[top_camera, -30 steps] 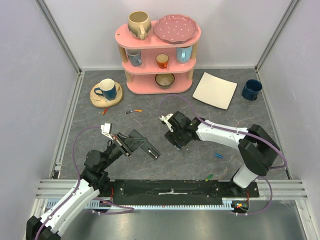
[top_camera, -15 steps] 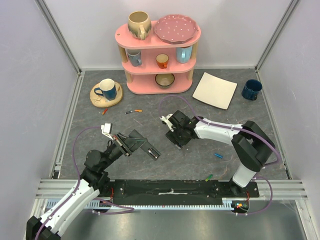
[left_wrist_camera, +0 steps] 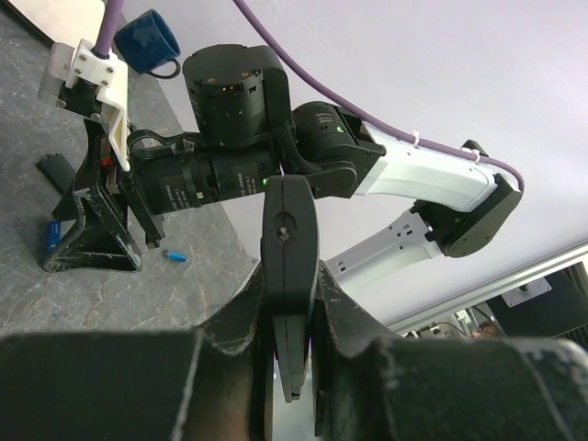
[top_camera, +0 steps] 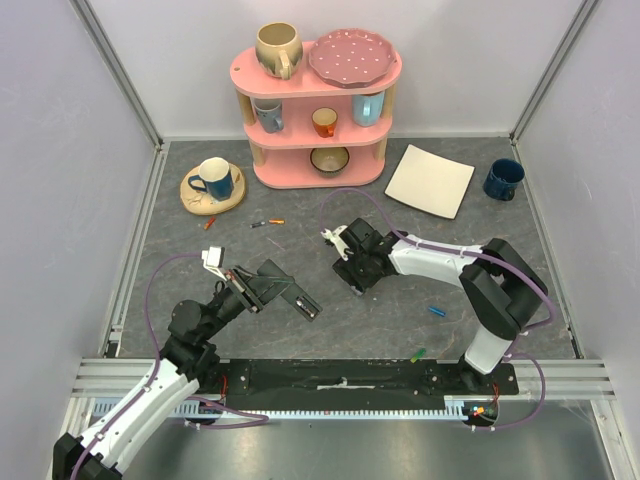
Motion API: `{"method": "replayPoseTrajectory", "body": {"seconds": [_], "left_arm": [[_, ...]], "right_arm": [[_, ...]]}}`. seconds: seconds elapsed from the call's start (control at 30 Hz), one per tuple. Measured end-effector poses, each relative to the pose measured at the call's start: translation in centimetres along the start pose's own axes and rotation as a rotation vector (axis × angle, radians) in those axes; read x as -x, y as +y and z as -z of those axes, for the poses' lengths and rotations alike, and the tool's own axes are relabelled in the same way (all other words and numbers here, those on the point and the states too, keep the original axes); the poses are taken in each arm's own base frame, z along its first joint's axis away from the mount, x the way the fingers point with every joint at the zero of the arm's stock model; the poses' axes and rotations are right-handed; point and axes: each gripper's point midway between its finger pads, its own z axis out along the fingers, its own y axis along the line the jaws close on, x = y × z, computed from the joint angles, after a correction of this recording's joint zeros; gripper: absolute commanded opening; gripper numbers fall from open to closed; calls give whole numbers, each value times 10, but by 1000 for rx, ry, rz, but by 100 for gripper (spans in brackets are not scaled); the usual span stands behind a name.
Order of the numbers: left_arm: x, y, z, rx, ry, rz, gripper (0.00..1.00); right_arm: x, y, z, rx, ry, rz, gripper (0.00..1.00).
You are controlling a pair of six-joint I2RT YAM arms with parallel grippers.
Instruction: Load the batteries into the remote control
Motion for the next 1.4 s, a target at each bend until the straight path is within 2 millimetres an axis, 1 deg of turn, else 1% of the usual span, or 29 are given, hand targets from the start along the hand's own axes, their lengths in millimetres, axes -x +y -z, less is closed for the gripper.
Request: {"method": "replayPoseTrajectory", "body": {"seconds": [0.1, 0.17, 0.3, 0.33, 0.53, 0.67, 0.73, 0.77, 0.8, 0.97, 1.0, 1.07, 1.1, 1.23, 1.33, 1.4], "left_arm": [[0, 1, 0, 4, 1, 1, 2], [-1, 2, 0, 6, 2, 2, 2], [-1, 2, 0, 10, 4, 4, 2], [-1, 3, 0, 11, 4, 4, 2], [-1, 3, 0, 11, 4, 4, 2], [-1, 2, 0, 9, 3, 3, 2], [-1, 2, 0, 8, 3, 3, 2], [-1, 2, 0, 8, 3, 3, 2], [-1, 2, 0, 8, 2, 3, 2], [-1, 2, 0, 8, 2, 3, 2], [-1, 2, 0, 9, 2, 3, 2], [-1, 2, 0, 9, 2, 3, 2], [-1, 2, 0, 9, 2, 3, 2], [-1, 2, 0, 9, 2, 3, 2], [-1, 2, 0, 8, 2, 3, 2], [-1, 2, 0, 8, 2, 3, 2]], "right_arm": [[0, 2, -1, 13, -4, -1, 61], [1, 2, -1, 17, -8, -2, 58], [3, 2, -2, 21, -18, 0, 47], [3, 2, -2, 21, -20, -3, 42], [3, 1, -1, 20, -36, -18, 33], [0, -1, 2, 4, -43, -83, 25], [-2, -3, 6, -15, -49, -167, 24], [-1, -4, 10, -26, -61, -217, 24], [2, -5, 15, -37, -79, -271, 22], [29, -3, 41, -34, -248, -626, 17], [32, -2, 44, -26, -284, -697, 14], [30, -1, 47, -14, -324, -830, 9], [28, -1, 46, -6, -345, -913, 8], [7, -3, 33, -35, -344, -1135, 10], [-3, -2, 27, -64, -342, -1225, 12], [0, -1, 27, -66, -355, -1266, 13]]}}
